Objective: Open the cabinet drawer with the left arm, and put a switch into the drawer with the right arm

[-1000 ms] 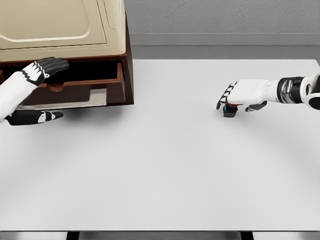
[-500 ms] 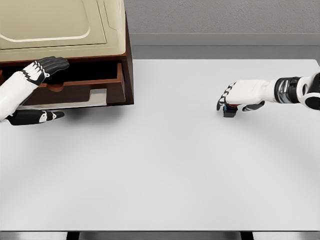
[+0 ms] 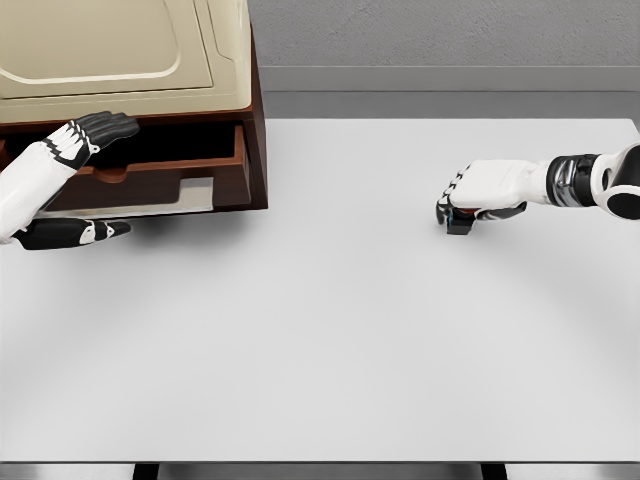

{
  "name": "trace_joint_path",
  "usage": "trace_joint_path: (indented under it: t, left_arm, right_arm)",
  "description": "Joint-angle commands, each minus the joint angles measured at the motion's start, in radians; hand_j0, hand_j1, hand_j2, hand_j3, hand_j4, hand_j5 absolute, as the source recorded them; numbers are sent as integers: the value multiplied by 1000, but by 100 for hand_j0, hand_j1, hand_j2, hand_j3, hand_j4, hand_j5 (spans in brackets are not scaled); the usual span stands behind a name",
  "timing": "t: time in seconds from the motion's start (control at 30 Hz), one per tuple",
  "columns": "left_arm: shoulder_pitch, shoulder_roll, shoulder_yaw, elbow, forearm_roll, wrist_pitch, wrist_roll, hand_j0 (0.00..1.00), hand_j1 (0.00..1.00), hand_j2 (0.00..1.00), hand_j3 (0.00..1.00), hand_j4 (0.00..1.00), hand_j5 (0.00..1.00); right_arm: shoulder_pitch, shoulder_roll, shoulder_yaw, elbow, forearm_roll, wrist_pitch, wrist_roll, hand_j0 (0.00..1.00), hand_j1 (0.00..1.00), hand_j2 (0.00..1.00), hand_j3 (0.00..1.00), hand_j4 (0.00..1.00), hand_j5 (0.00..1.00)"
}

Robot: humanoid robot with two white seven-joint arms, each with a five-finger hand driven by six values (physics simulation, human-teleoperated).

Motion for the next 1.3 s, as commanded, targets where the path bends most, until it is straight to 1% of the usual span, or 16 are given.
trace_joint_path:
  t: [0.0,0.03,0.07,0.13,0.3,0.43,0.47,0.53,0.6,0.67,0.77,0.87,1.0,1.07,1.13,1.27]
  left_arm:
    - [0,1,0,0,7,1,1,100,100,100,100,100,100]
    - [0,1,0,0,7,1,1,100,100,100,100,100,100]
    - [0,1,0,0,7,1,1,100,100,100,100,100,100]
    - [0,1,0,0,7,1,1,100,100,100,100,100,100]
    - [0,1,0,0,7,1,1,100,100,100,100,100,100]
    - [0,1,0,0,7,1,1,100,100,100,100,100,100]
    - [0,1,0,0,7,1,1,100,100,100,100,100,100]
    - [0,1,0,0,7,1,1,100,100,100,100,100,100]
    - [0,1,0,0,7,1,1,100,100,100,100,100,100]
    - [0,1,0,0,7,1,1,100,100,100,100,100,100]
    - [0,-1,0,0,7,1,1,100,100,100,100,100,100]
    - [0,-1,0,0,7,1,1,100,100,100,100,100,100]
    - [0,-12,8,0,7,1,1,100,100,100,100,100,100]
    - [0,-13,8,0,7,1,1,100,100,100,100,100,100]
    - [6,-15,22,0,7,1,1,100,100,100,100,100,100]
    - [20,-25,49,0,7,1,1,100,100,100,100,100,100]
  right_arm:
    - [0,-1,-1,0,-4,2,0,56,56,56,56,56,56]
    - [0,-1,-1,0,-4,2,0,53,53,53,53,53,53]
    - [-2,-1,-1,0,-4,2,0,52,52,52,52,52,52]
    - [-2,-1,-2,-2,-4,2,0,46,46,46,46,46,46]
    - [0,-1,-4,-6,-9,2,0,42,42,42,42,42,42]
    - [-3,-3,-16,-14,-18,2,0,43,43,43,43,43,43]
    - [-3,-1,-18,-34,-20,2,0,43,43,43,43,43,43]
    - [-5,-10,-21,-123,-50,2,0,43,43,43,43,43,43]
    - [-2,-7,-67,-196,-59,2,0,43,43,43,43,43,43]
    - [-2,-4,-82,-267,-61,2,0,43,43,43,43,43,43]
    - [-8,14,-85,-275,-76,2,0,43,43,43,43,43,43]
    - [-55,45,-91,-275,-78,2,0,43,43,43,43,43,43]
    - [-104,105,-93,-273,-78,2,0,44,44,44,44,44,44]
    - [-141,134,-93,-273,-79,2,0,44,44,44,44,44,44]
    - [-175,157,-91,-272,-79,2,0,44,44,44,44,44,44]
    - [-187,191,-85,-272,-79,2,0,44,44,44,44,44,44]
